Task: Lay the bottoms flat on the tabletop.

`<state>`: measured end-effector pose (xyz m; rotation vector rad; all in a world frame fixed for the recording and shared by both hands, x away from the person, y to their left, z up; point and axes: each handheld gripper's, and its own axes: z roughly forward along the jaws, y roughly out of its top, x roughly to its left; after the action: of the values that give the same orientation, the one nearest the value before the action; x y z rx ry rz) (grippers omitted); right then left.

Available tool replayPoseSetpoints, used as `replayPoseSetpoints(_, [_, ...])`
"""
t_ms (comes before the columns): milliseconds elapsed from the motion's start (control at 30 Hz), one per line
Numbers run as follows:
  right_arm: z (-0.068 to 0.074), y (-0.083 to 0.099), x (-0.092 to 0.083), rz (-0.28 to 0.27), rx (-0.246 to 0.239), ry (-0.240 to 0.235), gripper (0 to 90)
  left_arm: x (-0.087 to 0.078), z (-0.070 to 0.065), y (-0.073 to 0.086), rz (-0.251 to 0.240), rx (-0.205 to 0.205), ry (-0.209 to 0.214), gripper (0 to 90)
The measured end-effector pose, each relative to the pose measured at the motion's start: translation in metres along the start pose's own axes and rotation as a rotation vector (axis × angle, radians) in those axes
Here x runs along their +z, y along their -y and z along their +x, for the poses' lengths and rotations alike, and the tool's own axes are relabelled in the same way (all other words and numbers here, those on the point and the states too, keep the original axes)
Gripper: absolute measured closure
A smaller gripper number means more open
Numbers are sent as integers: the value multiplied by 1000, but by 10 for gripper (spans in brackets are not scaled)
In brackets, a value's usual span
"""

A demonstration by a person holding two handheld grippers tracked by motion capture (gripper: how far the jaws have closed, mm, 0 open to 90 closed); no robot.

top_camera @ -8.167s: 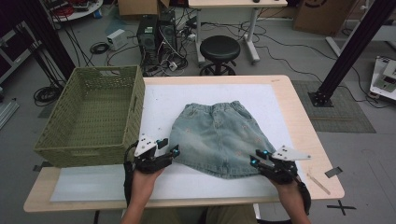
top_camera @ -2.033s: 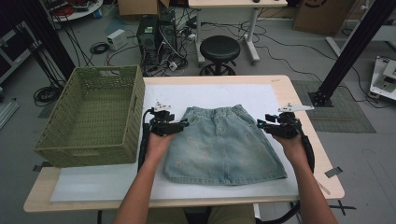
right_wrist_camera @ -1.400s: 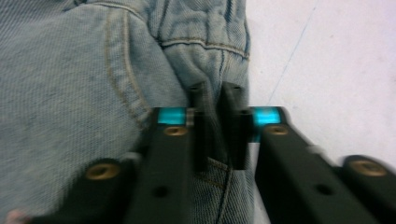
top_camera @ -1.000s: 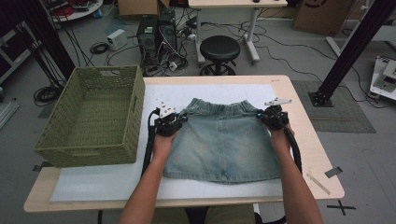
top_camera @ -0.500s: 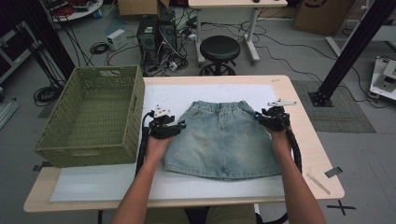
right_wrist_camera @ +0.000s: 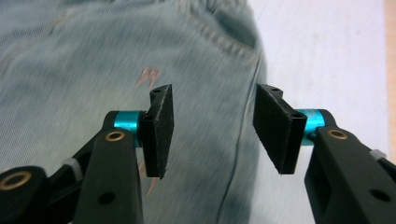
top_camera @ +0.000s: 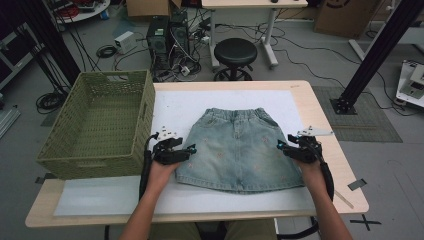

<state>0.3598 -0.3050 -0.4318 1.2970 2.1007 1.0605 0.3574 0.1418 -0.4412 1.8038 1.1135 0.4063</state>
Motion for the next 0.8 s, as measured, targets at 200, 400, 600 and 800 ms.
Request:
replayPoseSetpoints(200, [8,9,1,76,-17,-3,467,-7,-1,11,57,-43,-11,411])
replayPoseSetpoints(400, [10,16,7,107,9,-25,768,-2,-10,15,124,34,27,777])
replayPoseSetpoints(600, [7,8,8,128,-24,-25,900,0,-8,10,67,-20,-7,859])
replayPoseSetpoints(800, [4,1,10,86,-25,45,900,3,-8,2,40,-27,-43,858])
